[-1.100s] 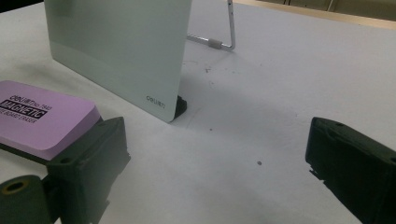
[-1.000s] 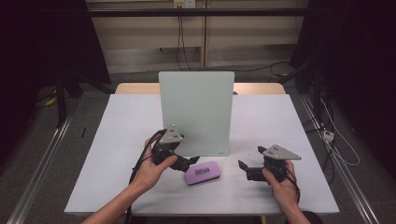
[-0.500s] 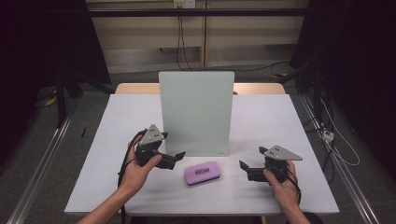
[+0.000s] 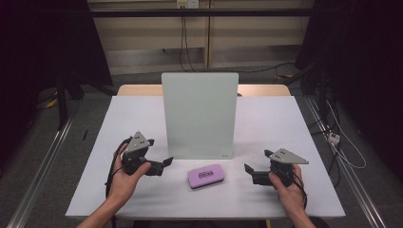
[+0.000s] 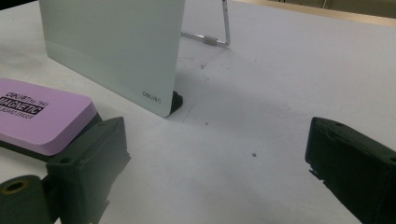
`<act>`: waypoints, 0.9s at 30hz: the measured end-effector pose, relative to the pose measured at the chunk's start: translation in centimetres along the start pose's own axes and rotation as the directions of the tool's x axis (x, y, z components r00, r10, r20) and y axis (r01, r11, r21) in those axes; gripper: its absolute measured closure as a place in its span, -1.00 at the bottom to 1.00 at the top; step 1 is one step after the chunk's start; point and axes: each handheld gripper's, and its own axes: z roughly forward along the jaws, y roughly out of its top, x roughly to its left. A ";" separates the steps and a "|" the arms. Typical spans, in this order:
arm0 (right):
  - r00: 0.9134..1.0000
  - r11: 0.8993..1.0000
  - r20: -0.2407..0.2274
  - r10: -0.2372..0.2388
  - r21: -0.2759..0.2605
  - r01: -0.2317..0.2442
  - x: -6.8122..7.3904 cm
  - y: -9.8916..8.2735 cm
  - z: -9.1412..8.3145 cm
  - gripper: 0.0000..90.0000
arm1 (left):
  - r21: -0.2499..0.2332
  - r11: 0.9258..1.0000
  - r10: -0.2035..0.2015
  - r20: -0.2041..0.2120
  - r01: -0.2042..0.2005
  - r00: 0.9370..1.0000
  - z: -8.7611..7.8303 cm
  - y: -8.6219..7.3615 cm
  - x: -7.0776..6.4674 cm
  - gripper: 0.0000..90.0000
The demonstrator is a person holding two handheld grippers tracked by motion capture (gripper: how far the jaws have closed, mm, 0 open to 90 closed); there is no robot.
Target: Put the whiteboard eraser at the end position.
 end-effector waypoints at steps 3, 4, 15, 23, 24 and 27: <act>1.000 1.000 -0.003 0.007 0.000 -0.007 0.0 0.0 0.0 -0.89 | 0.002 1.000 -0.008 -0.040 0.008 0.999 -0.6 -0.6 0.4 -0.88; 1.000 1.000 -0.002 0.007 0.000 -0.007 0.0 0.0 0.0 -0.88 | 0.006 1.000 -0.016 -0.042 0.016 0.999 -0.7 -0.8 0.6 -0.88; 1.000 1.000 -0.001 0.011 0.005 -0.011 0.0 -0.1 -0.1 -0.88 | 0.013 0.998 -0.066 -0.071 0.067 0.995 -1.8 -3.7 1.1 -0.88; 1.000 1.000 0.001 0.007 0.007 -0.007 0.0 -0.1 -0.2 -0.88 | -0.052 0.992 -0.121 -0.096 0.117 0.988 -3.1 -4.8 1.8 -0.88; 1.000 1.000 0.001 0.007 0.007 -0.007 0.0 -0.2 -0.2 -0.88 | -0.055 0.992 -0.122 -0.105 0.117 0.987 -3.2 -5.0 1.9 -0.88; 1.000 1.000 0.001 0.010 0.004 -0.010 0.0 -0.2 -0.2 -0.88 | -0.045 0.991 -0.129 -0.112 0.124 0.985 -3.2 -5.5 2.0 -0.88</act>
